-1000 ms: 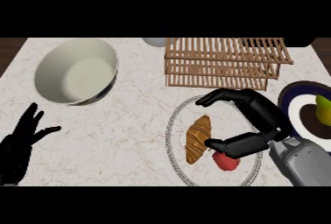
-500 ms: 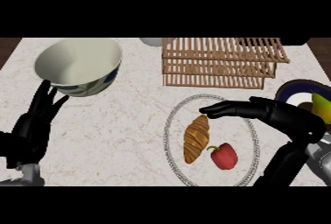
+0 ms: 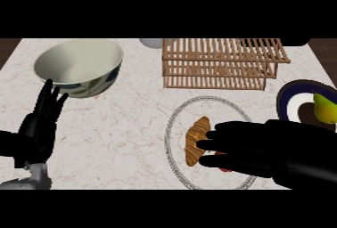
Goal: Pick the bell pepper from the placemat and place it in the tiered shelf
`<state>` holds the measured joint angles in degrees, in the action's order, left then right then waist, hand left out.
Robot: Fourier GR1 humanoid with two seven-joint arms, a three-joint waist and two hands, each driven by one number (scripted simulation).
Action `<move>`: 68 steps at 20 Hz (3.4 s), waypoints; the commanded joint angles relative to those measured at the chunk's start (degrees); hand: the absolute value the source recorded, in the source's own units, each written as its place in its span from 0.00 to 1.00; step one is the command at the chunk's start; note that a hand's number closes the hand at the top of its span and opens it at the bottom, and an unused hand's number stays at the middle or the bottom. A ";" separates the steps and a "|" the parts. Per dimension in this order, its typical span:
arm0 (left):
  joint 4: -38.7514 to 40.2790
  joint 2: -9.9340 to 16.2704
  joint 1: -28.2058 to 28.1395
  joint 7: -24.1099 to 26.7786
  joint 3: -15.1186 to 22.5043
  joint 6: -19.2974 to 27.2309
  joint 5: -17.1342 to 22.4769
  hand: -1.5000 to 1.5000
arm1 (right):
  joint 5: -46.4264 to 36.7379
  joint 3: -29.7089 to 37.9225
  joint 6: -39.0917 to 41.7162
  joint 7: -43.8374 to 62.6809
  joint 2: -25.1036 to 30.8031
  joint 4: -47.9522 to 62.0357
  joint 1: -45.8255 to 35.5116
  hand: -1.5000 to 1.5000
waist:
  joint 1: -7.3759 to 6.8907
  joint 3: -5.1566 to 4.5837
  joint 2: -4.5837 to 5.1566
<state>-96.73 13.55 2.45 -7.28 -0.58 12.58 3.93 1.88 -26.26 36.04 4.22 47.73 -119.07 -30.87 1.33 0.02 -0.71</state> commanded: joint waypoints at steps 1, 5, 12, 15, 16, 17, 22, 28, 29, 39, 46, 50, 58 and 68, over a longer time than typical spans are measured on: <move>1.92 0.05 1.31 -0.75 -1.12 -0.31 0.93 0.50 | -9.75 -3.18 -0.03 7.36 3.17 -10.24 0.03 0.00 | 0.45 -0.10 0.08; 1.80 0.69 -1.14 2.35 -1.82 -2.38 1.50 0.50 | -19.13 -8.97 -1.55 16.04 1.08 -14.40 5.52 0.00 | -0.70 -0.06 0.41; -1.36 0.93 2.53 -5.14 -1.59 -1.28 0.59 0.50 | -36.38 -19.11 -0.32 22.47 -4.21 -14.81 6.88 0.00 | -1.14 0.01 0.54; 0.61 -2.89 2.96 -1.68 1.92 2.27 -4.04 0.50 | -45.17 -23.63 -1.48 22.91 -5.22 -10.78 6.72 0.00 | -1.12 0.02 0.64; -0.23 -0.79 2.30 -3.49 0.45 -1.01 -0.96 0.50 | -48.19 -26.94 -0.71 24.89 -7.89 -7.44 4.96 0.00 | -1.60 -0.01 0.62; -1.61 -1.11 -0.36 -1.99 0.62 -1.32 -0.86 0.50 | -47.90 -26.75 2.18 27.62 -8.41 -8.10 4.58 0.00 | -1.71 -0.05 0.54; 1.51 -0.62 1.89 -0.33 -3.13 -3.45 0.98 0.50 | -53.20 -22.67 -2.11 18.47 -9.81 -3.09 9.28 0.00 | -1.45 -0.02 0.72; 1.21 -0.54 0.82 0.29 -3.67 -4.87 0.57 0.50 | -60.88 -23.68 -10.08 11.16 -11.98 4.97 13.55 0.00 | -1.50 -0.01 0.73; 2.58 -3.05 3.74 -1.39 -0.62 -1.98 -2.91 0.50 | -58.19 -19.02 -7.35 8.40 -11.41 5.99 12.16 0.00 | -1.36 -0.01 0.75; 1.52 -4.62 1.35 -1.07 -1.54 -2.60 -3.74 0.50 | -65.02 -12.85 -12.16 -1.92 -11.61 10.18 18.14 0.00 | -1.33 -0.01 0.70; -4.49 -4.99 0.35 -4.80 -0.92 -2.44 -4.86 0.50 | -69.96 -14.12 -13.11 -5.43 -21.42 18.84 15.88 0.00 | -1.68 -0.01 0.68; -1.78 -5.15 0.31 -2.43 -2.40 -4.54 -3.57 0.50 | -73.67 -12.91 -14.29 -7.41 -22.60 19.34 19.22 0.00 | -1.40 -0.02 0.67; -0.51 -4.17 3.87 -4.98 -4.24 -4.52 -4.12 0.50 | -78.93 -12.44 -15.36 -11.07 -22.55 23.44 21.32 1.00 | -1.32 -0.02 0.68; 0.60 -5.64 3.49 -3.30 -3.24 -4.34 -5.42 0.50 | -82.39 -9.48 -23.15 -10.36 -30.69 29.06 20.13 1.00 | -1.33 -0.01 0.75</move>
<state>-96.77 8.39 5.51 -10.35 -4.19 7.78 -0.86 -80.49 -36.66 12.13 -11.01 22.40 -93.61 -12.71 -0.06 -0.52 -0.87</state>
